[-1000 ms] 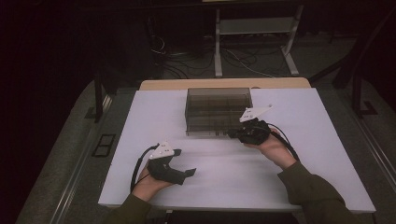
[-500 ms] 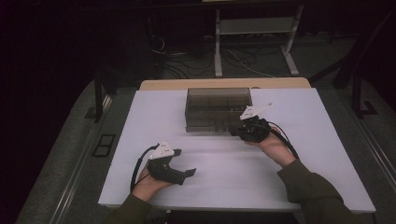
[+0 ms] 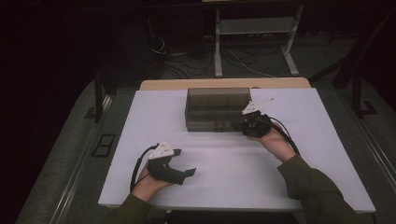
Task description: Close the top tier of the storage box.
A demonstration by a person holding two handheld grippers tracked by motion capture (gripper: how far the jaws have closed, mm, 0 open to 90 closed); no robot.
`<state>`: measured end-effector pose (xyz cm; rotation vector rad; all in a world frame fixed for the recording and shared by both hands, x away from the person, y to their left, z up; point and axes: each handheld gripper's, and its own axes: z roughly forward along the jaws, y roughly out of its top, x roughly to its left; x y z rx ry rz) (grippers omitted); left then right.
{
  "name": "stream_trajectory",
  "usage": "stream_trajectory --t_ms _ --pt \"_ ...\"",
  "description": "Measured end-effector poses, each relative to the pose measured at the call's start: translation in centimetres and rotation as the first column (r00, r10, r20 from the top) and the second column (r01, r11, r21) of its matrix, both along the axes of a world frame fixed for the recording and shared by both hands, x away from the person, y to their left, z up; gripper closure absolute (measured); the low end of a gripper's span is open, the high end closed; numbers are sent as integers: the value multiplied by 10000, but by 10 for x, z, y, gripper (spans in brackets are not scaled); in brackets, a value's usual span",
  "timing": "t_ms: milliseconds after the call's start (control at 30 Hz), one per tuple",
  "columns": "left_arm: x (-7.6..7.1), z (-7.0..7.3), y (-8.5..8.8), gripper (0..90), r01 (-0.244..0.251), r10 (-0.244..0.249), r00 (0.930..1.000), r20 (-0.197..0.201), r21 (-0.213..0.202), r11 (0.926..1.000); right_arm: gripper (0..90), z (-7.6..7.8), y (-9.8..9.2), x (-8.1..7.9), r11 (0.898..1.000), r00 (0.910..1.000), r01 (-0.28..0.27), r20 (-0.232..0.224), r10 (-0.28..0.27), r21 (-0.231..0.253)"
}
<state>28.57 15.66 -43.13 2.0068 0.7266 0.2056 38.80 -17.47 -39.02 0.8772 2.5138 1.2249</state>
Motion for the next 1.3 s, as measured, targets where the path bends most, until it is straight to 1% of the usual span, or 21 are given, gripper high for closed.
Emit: stream_trajectory --t_ms 267,333,400,600,700,967,1167,1300 --pt "0 0 0 61 20 -20 10000 -6 -26 10000 889 3 1 5 9999 9999 124 29 -124 -68" --pt "0 0 1 61 64 -64 10000 8 60 10000 889 4 0 7 9998 9998 176 95 -176 -4" --pt "0 1 1 61 35 -35 10000 22 43 10000 889 5 0 8 9997 9997 228 83 -229 84" --pt "0 1 1 61 -29 29 10000 22 -4 10000 889 6 -1 13 9997 9996 245 155 -244 -31" --pt "1 0 2 61 -7 7 10000 -16 25 10000 889 8 -3 15 9996 9994 295 173 -296 49" --pt "1 -1 2 61 -43 43 9999 -94 -1 10000 889 5 -4 18 9991 9987 411 285 -413 66" --pt "1 0 1 61 -39 39 10000 -81 -43 10000 889 5 -5 19 9981 9972 612 440 -608 -63" --pt "1 0 1 61 -25 25 9999 -102 -32 10000 889 5 -6 19 9973 9961 740 484 -738 -24"
